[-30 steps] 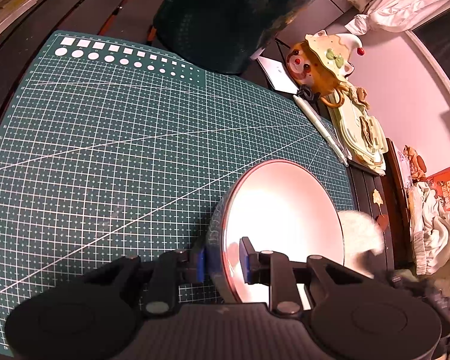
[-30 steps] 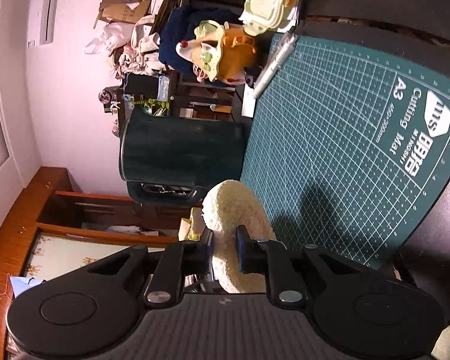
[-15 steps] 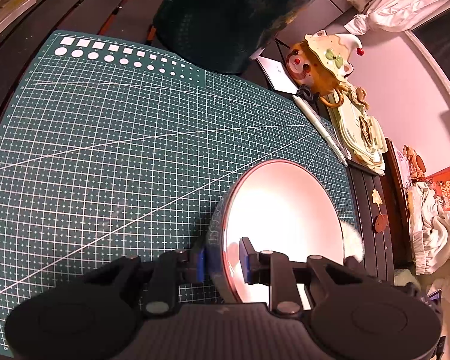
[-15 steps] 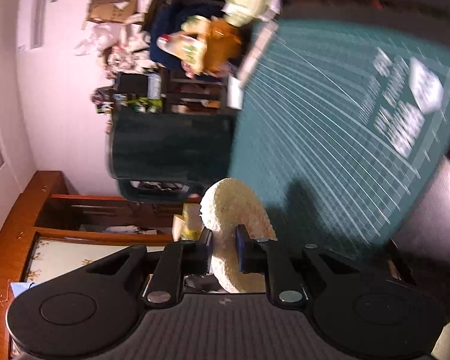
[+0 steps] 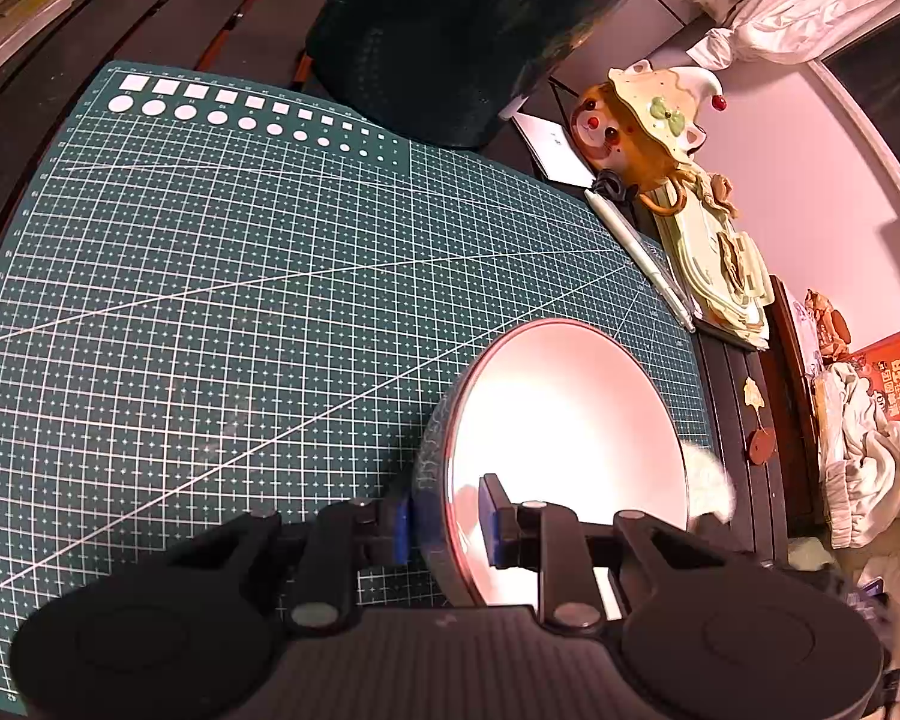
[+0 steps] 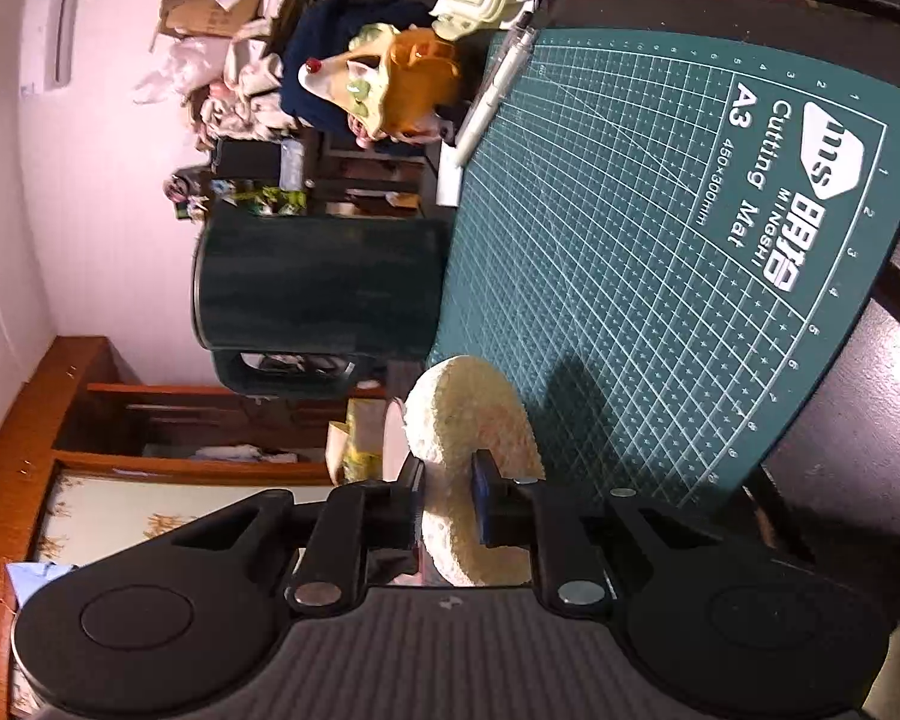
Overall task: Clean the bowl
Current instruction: 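Press the sponge on the bowl's outer wall and rub with the right tool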
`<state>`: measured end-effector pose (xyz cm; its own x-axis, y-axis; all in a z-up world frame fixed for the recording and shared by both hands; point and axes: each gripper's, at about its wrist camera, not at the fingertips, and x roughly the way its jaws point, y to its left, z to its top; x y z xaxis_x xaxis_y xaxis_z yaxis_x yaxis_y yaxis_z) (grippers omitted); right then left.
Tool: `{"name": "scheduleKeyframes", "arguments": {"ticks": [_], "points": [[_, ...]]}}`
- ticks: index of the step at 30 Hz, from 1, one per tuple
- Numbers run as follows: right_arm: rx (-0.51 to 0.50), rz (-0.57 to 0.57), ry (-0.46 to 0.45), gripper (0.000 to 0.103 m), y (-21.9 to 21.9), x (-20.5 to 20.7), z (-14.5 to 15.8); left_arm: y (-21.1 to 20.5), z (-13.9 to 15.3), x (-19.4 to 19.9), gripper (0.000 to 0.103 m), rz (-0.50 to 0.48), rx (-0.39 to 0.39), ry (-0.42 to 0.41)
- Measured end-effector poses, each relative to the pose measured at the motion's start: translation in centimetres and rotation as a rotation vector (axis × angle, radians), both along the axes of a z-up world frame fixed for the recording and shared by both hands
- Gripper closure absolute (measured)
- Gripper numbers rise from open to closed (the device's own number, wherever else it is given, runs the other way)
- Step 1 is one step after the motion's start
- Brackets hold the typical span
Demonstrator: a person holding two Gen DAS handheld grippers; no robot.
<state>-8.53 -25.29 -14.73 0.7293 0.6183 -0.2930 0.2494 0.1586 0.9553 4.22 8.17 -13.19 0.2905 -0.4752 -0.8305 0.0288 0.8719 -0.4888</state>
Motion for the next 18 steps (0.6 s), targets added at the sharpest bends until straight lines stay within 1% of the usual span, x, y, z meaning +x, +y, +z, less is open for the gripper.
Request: {"name": "scheduleKeyframes", "arguments": {"ticks": [3, 4, 6, 9, 11, 13, 15, 17, 18], "points": [[-0.011, -0.014, -0.06, 0.086, -0.5, 0.1, 1.5, 0.0, 0.0, 0.0, 0.081, 0.001, 0.0, 0.002], [-0.014, -0.014, -0.062, 0.086, -0.5, 0.1, 1.5, 0.0, 0.0, 0.0, 0.081, 0.002, 0.0, 0.002], [-0.013, -0.009, -0.044, 0.086, -0.2, 0.2, 0.9, 0.0, 0.1, -0.1, 0.081, 0.002, 0.001, 0.002], [-0.002, 0.011, 0.016, 0.087, 0.3, 0.0, -0.7, 0.0, 0.1, -0.1, 0.081, 0.002, 0.0, 0.001], [-0.014, 0.017, 0.028, 0.086, 0.2, 0.1, -0.6, 0.0, 0.0, -0.1, 0.081, 0.003, -0.003, 0.001], [-0.004, 0.001, -0.021, 0.086, -0.3, 0.1, 0.6, 0.0, 0.0, 0.0, 0.081, 0.004, -0.005, 0.003], [-0.02, -0.005, -0.063, 0.086, -0.5, 0.1, 1.8, 0.0, 0.0, 0.0, 0.081, 0.005, -0.007, 0.007], [-0.041, 0.004, -0.072, 0.086, -0.4, 0.3, 2.1, 0.0, 0.0, 0.1, 0.081, 0.005, -0.007, 0.008], [-0.039, 0.007, -0.065, 0.087, -0.2, 0.3, 1.8, 0.0, 0.0, 0.0, 0.081, 0.005, -0.007, 0.007]]}}
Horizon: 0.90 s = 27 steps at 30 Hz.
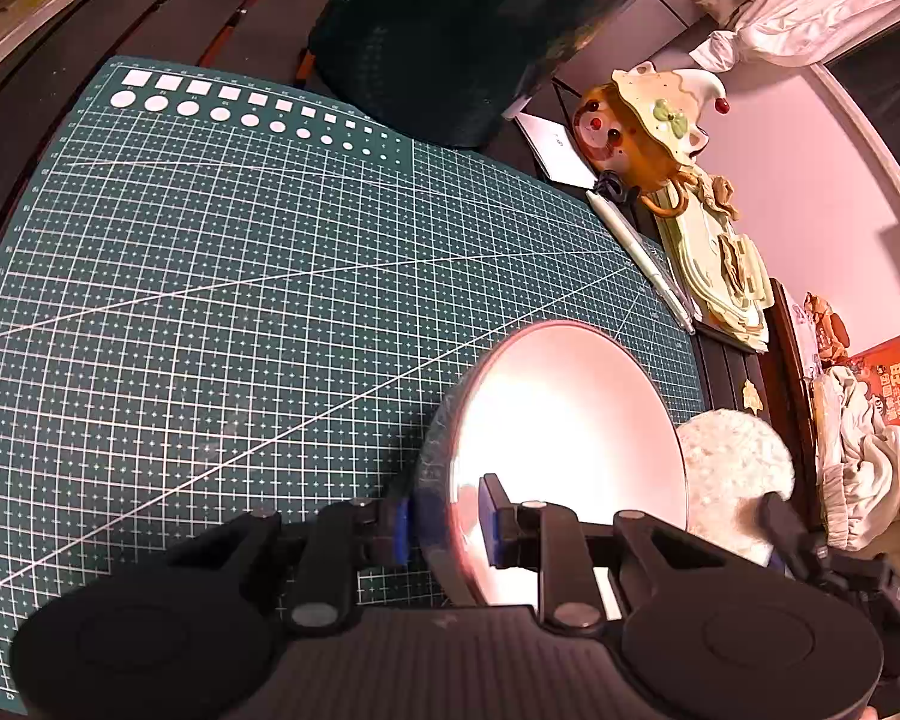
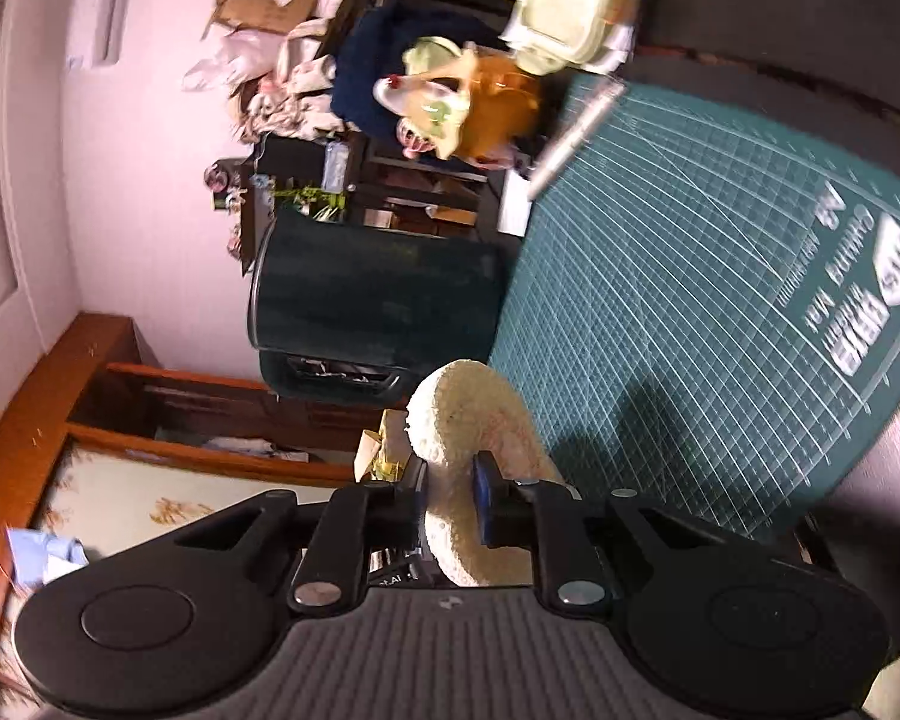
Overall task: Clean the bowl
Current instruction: 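Press the sponge on the bowl's outer wall and rub with the right tool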
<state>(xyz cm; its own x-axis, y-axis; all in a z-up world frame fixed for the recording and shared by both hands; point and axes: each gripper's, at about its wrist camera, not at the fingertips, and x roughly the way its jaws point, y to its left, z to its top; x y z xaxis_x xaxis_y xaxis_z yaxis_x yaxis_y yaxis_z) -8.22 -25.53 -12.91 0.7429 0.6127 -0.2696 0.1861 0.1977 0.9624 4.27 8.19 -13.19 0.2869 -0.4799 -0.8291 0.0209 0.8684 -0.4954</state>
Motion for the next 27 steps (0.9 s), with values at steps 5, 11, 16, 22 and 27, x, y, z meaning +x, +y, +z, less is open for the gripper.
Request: {"name": "scheduleKeyframes", "arguments": {"ticks": [5, 11, 16, 22, 27], "points": [[0.025, 0.007, 0.075, 0.087, 0.2, -0.1, -2.2, -0.2, 0.0, 0.0, 0.081, -0.001, 0.005, -0.005], [-0.01, 0.006, 0.021, 0.087, 0.2, 0.0, -0.3, -0.1, 0.0, 0.0, 0.081, 0.002, -0.002, 0.001], [0.039, -0.026, 0.005, 0.087, -0.3, -0.3, -0.8, 0.0, 0.1, -0.1, 0.081, 0.0, 0.001, 0.0], [0.023, -0.006, 0.07, 0.087, -0.2, -0.2, -2.0, -1.0, 0.0, 0.7, 0.081, -0.002, 0.004, 0.001], [0.022, -0.037, -0.008, 0.087, -1.0, -0.4, -0.2, -0.8, -0.1, 0.5, 0.081, -0.002, 0.005, -0.001]]}}
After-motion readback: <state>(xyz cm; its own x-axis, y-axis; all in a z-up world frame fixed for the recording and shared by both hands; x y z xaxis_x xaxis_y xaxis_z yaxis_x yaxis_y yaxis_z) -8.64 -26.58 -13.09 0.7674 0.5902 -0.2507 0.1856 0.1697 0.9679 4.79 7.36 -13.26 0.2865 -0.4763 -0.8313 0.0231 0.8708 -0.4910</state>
